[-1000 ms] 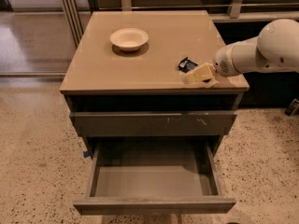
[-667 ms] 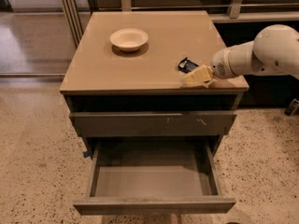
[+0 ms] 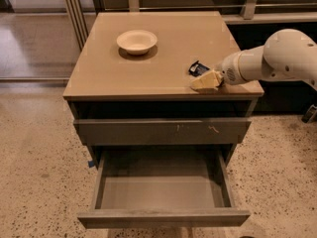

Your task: Place rxbar blueberry into middle drawer

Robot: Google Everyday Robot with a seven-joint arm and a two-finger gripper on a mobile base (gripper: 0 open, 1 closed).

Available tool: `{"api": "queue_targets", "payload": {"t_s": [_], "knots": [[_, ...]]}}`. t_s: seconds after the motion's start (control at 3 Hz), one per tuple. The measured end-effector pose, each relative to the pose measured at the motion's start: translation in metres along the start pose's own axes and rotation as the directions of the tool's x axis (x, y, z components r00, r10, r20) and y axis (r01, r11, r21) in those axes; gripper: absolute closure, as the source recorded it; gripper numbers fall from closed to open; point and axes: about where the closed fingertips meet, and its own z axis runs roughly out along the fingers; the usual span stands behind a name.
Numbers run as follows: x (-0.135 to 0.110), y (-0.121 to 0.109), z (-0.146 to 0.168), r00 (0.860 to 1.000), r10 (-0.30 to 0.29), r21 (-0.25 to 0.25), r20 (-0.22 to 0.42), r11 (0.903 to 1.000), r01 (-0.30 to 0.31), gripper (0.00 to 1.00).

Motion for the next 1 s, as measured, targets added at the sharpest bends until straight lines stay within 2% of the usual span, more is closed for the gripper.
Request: {"api": "queue_targets", "payload": {"t_s": [1.0], "knots": [[-0.017, 0.004, -0.004, 1.000, -0.025, -0.012, 0.008, 0.9996, 0.025, 0.97]]}}
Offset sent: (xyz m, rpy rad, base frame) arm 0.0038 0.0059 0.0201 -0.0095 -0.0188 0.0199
